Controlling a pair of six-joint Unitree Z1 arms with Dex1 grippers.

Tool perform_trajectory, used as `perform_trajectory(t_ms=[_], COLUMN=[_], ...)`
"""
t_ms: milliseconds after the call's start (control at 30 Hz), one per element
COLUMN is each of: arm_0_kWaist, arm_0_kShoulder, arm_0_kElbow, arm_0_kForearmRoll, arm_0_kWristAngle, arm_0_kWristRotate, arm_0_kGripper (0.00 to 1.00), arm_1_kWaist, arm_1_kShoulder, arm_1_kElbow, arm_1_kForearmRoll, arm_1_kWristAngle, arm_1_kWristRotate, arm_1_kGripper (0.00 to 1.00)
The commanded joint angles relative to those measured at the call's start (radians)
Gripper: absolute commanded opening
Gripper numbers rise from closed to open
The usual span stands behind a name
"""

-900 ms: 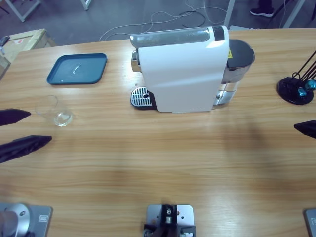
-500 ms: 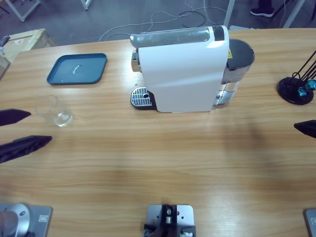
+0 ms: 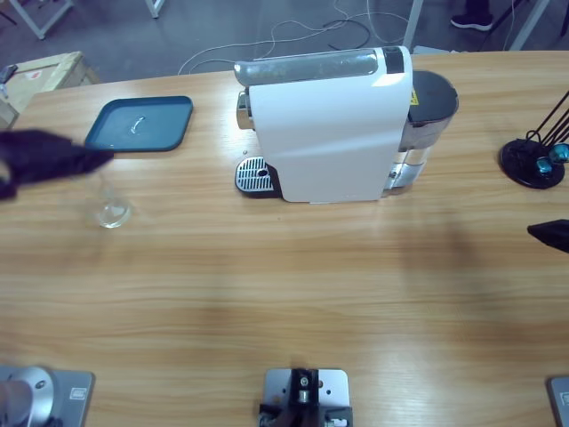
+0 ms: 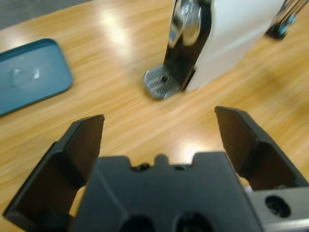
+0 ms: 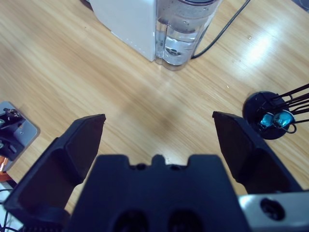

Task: Pour coffee

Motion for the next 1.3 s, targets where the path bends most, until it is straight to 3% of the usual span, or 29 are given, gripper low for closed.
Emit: perform_trajectory(t_ms=[33, 200, 500, 633, 733, 933, 1300], arm_0_kWaist=[0.138, 0.196, 0.213, 0.213, 0.211, 0.201, 0.195], arm_0_kShoulder=[0.310, 0.471, 0.626, 0.665, 0.684, 0.670, 0.599], arm_0_kElbow=[-0.194, -0.206, -0.260, -0.288, -0.297, -0.271, -0.256], arm_0_kForearmRoll=[-0.096, -0.252, -0.272, -0.319, -0.346, -0.370, -0.417], arm_0_kWristAngle=[-0.230, -0.400, -0.506, -0.564, -0.620, -0.672, -0.673], arm_0_kWristRotate=[-0.353, -0.562, -0.578, -0.588, -0.589, -0.587, -0.585], arm_0_kGripper=[0.977, 0.968, 0.953, 0.811, 0.628, 0.007, 0.000], arm_1_kWaist=[0.012, 0.012, 0.012, 0.012, 0.012, 0.012, 0.012], arm_1_kShoulder=[0.018, 0.024, 0.018, 0.028, 0.030, 0.032, 0.036], arm_1_kElbow=[0.029, 0.029, 0.028, 0.026, 0.026, 0.026, 0.025], arm_1_kForearmRoll=[0.009, 0.008, 0.014, 0.014, 0.014, 0.013, 0.013], arm_1_kWristAngle=[-0.019, -0.022, -0.030, -0.032, -0.033, -0.033, -0.038], arm_1_kWristRotate=[0.010, 0.008, 0.007, 0.007, 0.007, 0.007, 0.002], arm_1_kGripper=[1.000, 1.000, 1.000, 1.000, 1.000, 1.000, 1.000])
